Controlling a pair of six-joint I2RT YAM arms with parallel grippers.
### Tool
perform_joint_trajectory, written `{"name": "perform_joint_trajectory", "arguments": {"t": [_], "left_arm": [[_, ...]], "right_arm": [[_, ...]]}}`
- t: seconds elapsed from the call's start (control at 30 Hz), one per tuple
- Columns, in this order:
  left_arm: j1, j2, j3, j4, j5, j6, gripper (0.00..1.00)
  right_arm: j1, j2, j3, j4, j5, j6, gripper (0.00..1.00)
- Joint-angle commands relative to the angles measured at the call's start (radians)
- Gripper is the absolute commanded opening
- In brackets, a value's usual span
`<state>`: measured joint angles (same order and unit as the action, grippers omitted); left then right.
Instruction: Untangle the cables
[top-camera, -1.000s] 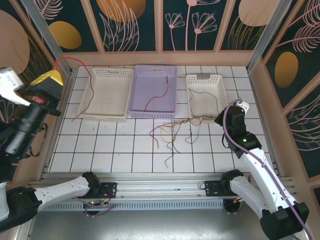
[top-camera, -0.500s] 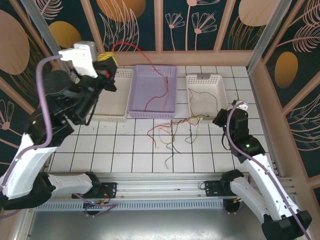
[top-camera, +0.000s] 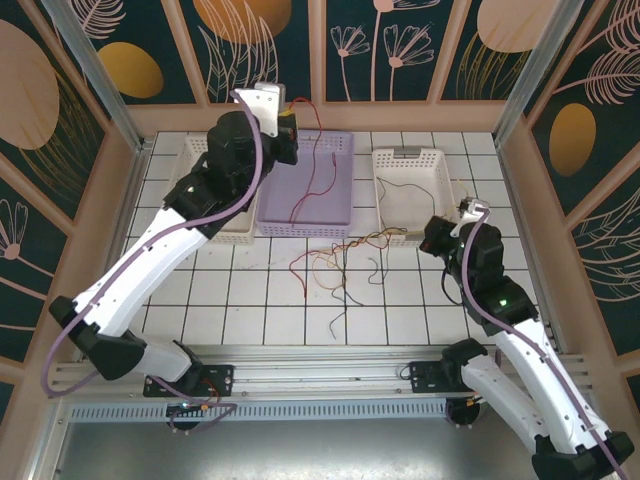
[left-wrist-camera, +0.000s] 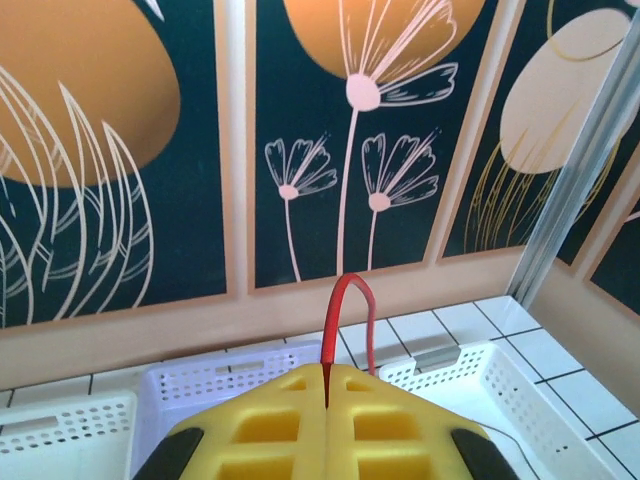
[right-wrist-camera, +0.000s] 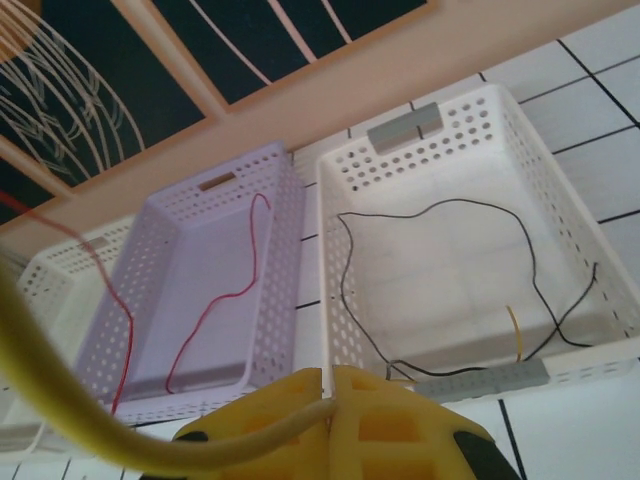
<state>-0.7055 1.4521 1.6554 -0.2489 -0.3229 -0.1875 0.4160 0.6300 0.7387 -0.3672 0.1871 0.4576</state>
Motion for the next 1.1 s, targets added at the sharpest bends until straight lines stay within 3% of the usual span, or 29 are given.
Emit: {"name": "perform_joint_trajectory", "arguments": {"t": [0.0, 0.3, 0.6, 1.07], "left_arm": [[0.035, 0.027, -0.020, 0.117, 0.074, -0.037, 0.00], [0.080, 0.104, -0.180, 0.231, 0.136, -0.107, 0.00], [0.082, 0.187, -0.361, 0.353, 0.179, -0.177, 0.00], [0.083, 0.408, -0.410, 0.361, 0.139, -0.276, 0.00]], "right_arm": [[0.031, -0.018, 0.045, 0.034, -0.022, -0.014, 0.00], [0.114, -0.024, 0.048, 0.040, 0.011, -0.014, 0.00], [0.125, -0.035, 0.054, 0.037, 0.017, -0.014, 0.00], [0.125, -0.045, 0.060, 0.019, 0.009, -0.007, 0.00]]}}
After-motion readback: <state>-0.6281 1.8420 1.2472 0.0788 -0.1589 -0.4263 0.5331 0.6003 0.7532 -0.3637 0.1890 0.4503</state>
